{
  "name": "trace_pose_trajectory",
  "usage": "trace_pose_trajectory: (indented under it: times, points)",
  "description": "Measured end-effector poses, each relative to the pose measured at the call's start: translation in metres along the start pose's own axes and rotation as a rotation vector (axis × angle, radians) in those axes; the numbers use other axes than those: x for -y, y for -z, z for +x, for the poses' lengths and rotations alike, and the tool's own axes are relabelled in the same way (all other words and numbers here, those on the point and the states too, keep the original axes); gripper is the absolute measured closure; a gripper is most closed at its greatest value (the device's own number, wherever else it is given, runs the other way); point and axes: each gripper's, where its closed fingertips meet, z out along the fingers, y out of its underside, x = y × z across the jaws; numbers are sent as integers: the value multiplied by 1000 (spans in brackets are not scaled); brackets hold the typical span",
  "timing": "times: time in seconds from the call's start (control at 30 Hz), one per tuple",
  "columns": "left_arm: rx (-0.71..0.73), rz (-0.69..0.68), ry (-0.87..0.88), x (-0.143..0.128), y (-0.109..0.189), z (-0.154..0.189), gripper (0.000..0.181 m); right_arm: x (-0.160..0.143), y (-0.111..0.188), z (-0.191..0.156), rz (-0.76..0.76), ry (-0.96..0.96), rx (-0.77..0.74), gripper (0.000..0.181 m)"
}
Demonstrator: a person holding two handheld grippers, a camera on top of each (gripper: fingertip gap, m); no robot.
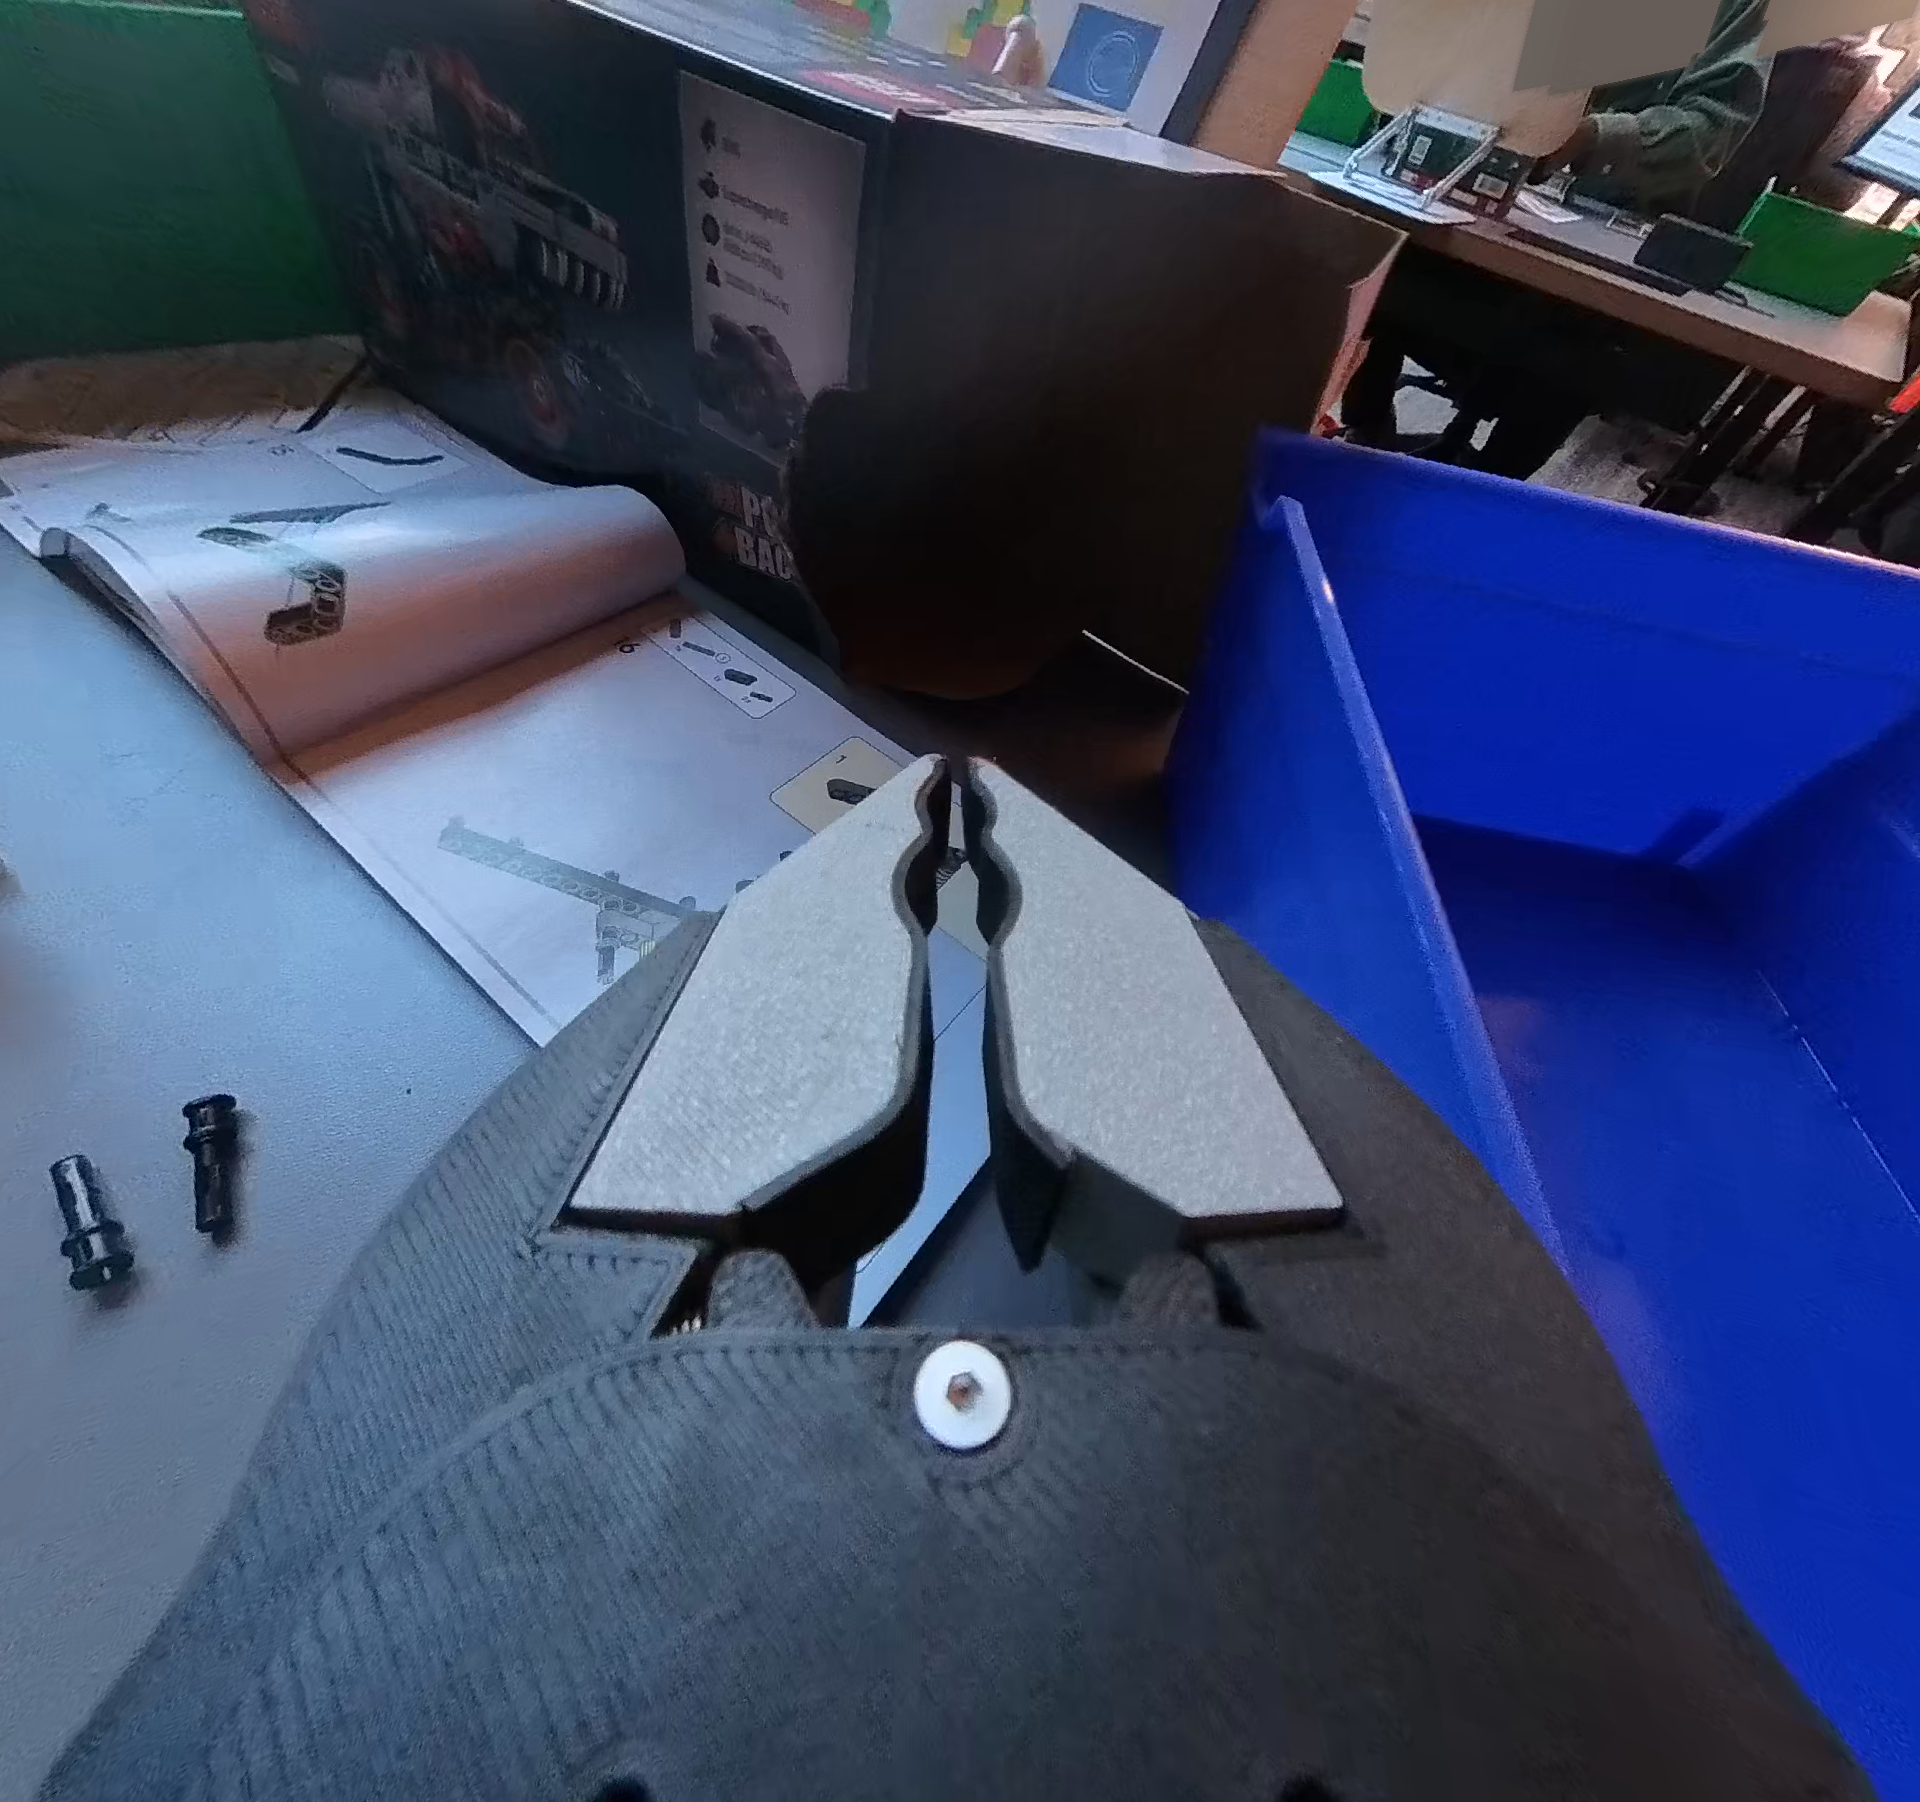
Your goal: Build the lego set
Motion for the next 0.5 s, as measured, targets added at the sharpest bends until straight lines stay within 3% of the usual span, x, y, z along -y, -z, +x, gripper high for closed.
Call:
trace_pose_trajectory:
  times: [0.07,0.23,0.3,0.33,0.4,0.5]
  points:
    - [-99,105,-67,22,13,28,147,0,0,0,-2,-1,1,181]
    - [-216,65,-220,26,1,73,139,1,1,0,4,1,0,181]
    - [-191,-20,-234,19,-18,72,140,0,1,0,2,-1,0,181]
    - [-201,-46,-234,17,-25,74,154,0,1,0,1,-2,-1,181]
    - [-217,-51,-198,17,-24,72,166,0,1,1,2,-3,-3,181]
    - [-102,-61,-174,5,-13,43,168,0,1,0,3,-5,0,181]
